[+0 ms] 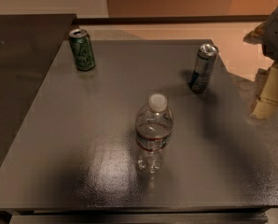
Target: Move water bottle near green can
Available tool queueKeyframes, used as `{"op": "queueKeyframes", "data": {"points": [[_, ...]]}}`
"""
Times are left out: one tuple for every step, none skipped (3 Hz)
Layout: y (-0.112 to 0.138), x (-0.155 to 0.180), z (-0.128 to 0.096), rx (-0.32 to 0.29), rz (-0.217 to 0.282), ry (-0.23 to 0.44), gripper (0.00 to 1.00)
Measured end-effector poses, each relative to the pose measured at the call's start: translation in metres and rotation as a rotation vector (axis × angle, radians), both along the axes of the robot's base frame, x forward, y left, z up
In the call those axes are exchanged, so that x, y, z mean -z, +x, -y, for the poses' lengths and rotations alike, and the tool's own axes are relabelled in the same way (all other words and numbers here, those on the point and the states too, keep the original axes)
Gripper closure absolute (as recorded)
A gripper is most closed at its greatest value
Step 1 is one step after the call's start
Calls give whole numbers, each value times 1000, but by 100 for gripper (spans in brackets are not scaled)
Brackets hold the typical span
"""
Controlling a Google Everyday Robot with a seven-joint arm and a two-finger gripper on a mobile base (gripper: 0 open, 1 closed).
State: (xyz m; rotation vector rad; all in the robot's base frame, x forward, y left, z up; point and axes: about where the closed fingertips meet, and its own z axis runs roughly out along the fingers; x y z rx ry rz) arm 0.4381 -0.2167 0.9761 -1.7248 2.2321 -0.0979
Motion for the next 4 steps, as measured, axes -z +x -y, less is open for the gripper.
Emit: {"op": "queueKeyframes", "data": {"points": [[0,-1,-1,0,2,4,0],[-6,5,-15,-32,-17,62,0],[-15,16,-45,-102,-29,184,0],[-28,22,-81,-189,-43,313,0]]}}
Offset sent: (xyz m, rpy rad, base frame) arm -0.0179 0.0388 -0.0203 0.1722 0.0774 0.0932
